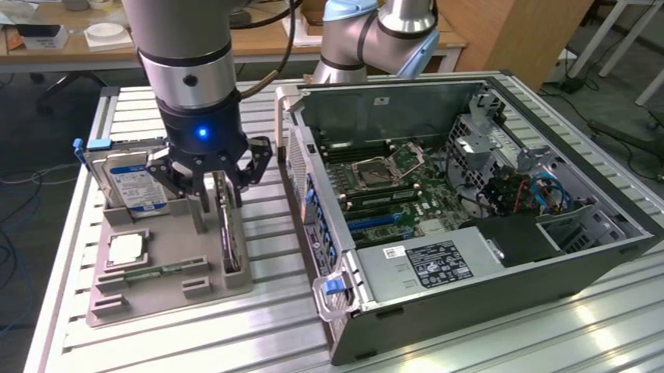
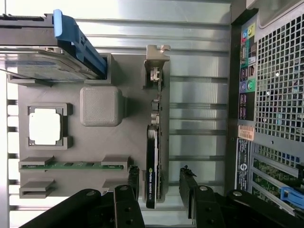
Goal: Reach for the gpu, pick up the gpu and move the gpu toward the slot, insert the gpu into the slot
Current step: 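Pick up the gpu and move the gpu toward the slot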
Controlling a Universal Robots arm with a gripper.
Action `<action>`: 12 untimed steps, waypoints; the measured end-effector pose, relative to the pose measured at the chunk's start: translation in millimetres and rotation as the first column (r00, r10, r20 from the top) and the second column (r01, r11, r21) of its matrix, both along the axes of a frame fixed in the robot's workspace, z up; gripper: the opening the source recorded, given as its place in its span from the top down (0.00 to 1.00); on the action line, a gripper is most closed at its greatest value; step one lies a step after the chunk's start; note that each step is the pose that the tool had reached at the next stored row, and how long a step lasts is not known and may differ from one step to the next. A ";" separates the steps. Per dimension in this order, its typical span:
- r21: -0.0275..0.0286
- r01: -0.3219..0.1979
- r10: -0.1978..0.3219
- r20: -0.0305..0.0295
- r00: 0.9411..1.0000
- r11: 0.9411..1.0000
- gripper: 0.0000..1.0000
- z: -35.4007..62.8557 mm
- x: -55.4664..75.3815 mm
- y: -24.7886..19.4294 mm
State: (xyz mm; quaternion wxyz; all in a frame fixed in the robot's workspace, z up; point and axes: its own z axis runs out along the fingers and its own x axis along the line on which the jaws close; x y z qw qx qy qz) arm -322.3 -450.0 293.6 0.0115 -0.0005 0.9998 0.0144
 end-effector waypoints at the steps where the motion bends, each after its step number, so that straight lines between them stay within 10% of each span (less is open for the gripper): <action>1: 0.000 0.000 0.000 0.000 1.000 1.000 0.53 -0.8 0.0 -0.3; 12: 0.000 0.000 0.000 0.000 1.000 1.000 0.53 -9.8 -0.1 -2.5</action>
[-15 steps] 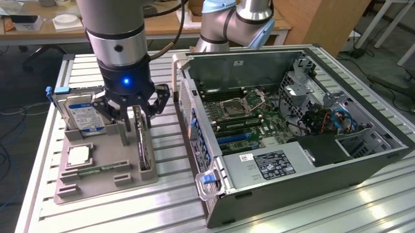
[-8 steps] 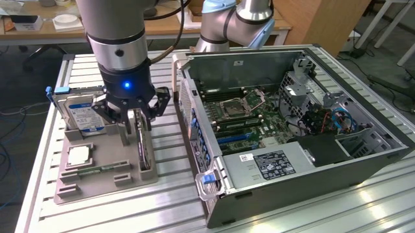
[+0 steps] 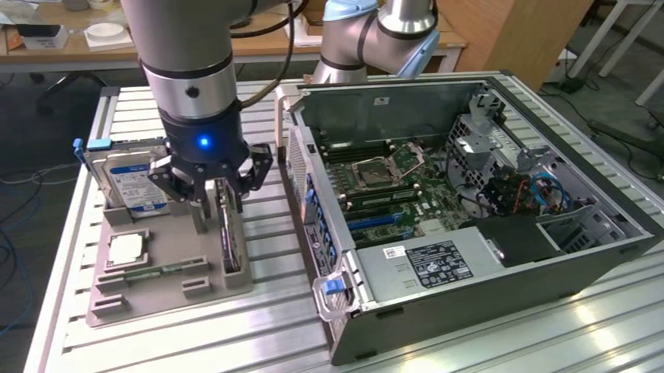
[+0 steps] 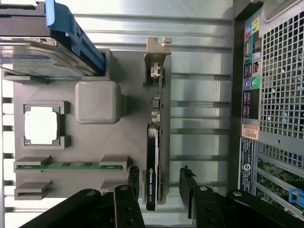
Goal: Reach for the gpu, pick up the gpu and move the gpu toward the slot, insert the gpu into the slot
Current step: 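Pick up the gpu and move the gpu toward the slot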
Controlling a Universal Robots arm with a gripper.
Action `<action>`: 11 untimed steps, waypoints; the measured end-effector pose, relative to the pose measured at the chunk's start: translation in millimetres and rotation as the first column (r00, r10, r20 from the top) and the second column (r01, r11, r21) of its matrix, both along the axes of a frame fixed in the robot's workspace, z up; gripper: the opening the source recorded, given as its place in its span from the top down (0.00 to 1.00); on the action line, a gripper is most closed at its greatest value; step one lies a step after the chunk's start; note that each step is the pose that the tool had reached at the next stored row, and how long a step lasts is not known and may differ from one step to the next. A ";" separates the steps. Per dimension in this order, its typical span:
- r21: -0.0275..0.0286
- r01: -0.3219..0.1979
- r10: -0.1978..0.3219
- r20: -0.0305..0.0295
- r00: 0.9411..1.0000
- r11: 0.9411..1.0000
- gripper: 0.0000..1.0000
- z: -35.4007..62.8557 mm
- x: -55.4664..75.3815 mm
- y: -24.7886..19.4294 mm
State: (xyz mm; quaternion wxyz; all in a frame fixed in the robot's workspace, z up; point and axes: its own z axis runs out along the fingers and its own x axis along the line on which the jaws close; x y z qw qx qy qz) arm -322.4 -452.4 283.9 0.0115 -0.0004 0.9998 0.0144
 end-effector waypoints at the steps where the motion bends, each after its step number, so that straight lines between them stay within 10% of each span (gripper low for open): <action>1: 0.000 0.000 0.000 0.000 1.000 1.000 0.53 -1.9 0.0 0.0; 11: 0.000 0.000 0.000 0.000 1.000 1.000 0.53 -15.8 0.0 -0.1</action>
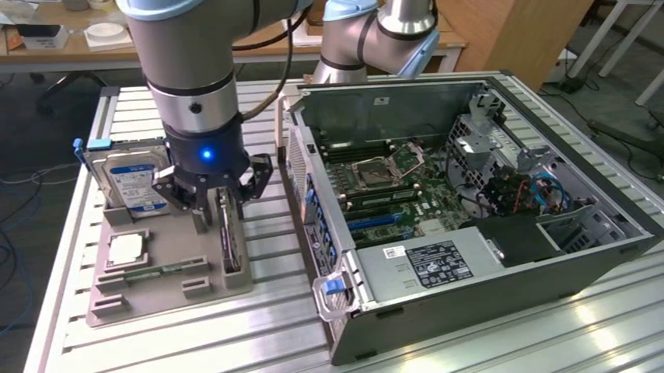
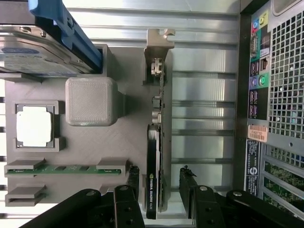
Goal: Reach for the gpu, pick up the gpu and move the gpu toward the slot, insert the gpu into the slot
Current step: 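Pick up the gpu and move the gpu toward the slot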
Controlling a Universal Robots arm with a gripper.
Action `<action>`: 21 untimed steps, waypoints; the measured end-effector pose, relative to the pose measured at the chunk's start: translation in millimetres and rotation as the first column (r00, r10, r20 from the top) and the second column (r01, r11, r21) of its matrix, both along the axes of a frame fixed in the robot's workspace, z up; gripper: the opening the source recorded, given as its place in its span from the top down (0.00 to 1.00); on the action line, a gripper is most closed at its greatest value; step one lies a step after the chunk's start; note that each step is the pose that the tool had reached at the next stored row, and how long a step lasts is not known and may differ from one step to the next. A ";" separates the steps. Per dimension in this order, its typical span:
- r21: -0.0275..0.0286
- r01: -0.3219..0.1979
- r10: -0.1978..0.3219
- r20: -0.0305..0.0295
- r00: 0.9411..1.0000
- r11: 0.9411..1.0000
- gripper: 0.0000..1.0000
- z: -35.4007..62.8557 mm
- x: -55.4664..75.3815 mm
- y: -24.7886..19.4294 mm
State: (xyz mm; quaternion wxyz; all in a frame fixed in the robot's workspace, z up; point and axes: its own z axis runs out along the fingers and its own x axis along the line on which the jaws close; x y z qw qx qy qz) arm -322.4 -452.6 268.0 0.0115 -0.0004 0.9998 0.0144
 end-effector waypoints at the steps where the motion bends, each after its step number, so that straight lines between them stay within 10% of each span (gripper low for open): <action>1: 0.000 0.000 0.000 0.000 1.000 1.000 0.53 -1.4 0.0 0.0; 15: 0.000 0.000 0.000 0.000 1.000 1.000 0.53 -20.3 -0.7 0.1; 21: -0.001 0.000 0.000 0.000 1.000 1.000 0.53 -26.7 -1.1 8.3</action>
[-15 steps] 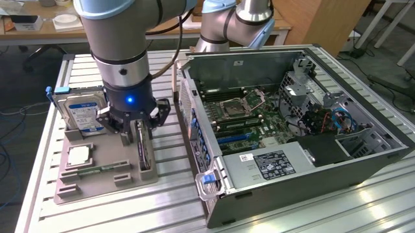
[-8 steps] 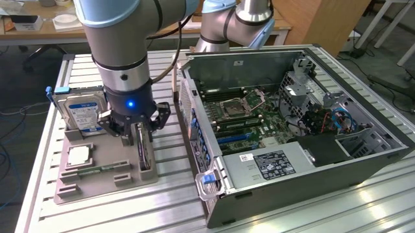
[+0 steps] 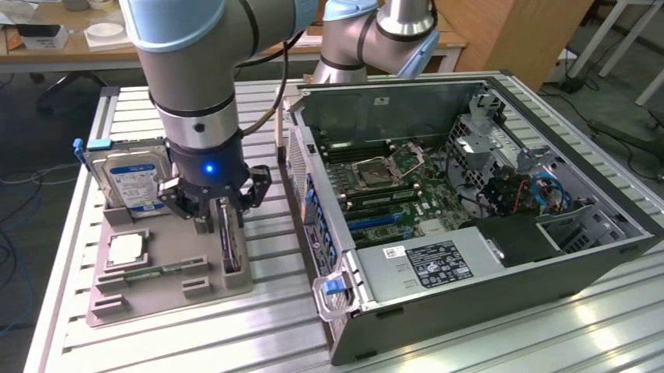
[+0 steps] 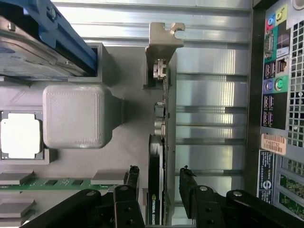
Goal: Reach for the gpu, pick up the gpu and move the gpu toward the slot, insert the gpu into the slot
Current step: 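Pick up the gpu and move the gpu toward the slot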
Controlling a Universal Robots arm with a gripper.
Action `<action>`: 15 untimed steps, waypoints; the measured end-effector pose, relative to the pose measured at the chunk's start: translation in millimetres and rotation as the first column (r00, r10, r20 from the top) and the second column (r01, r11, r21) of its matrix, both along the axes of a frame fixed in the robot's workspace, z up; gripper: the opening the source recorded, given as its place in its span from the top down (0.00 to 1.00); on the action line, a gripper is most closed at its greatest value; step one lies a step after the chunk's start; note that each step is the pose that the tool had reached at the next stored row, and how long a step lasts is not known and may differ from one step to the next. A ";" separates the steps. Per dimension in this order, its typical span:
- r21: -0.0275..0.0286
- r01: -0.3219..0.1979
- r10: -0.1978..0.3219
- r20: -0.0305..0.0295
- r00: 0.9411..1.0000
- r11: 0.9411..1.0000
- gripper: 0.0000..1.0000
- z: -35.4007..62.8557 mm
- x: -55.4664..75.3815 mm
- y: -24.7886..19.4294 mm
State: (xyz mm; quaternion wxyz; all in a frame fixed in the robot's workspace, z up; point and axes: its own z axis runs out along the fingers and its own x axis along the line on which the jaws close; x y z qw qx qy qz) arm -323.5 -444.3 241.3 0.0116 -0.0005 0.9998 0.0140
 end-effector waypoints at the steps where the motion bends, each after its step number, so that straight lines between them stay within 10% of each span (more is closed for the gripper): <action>1: 0.000 0.000 0.000 0.000 1.000 1.000 0.53 -1.0 0.0 0.6; 15: 0.000 0.000 0.000 0.000 1.000 1.000 0.53 -19.6 0.0 2.7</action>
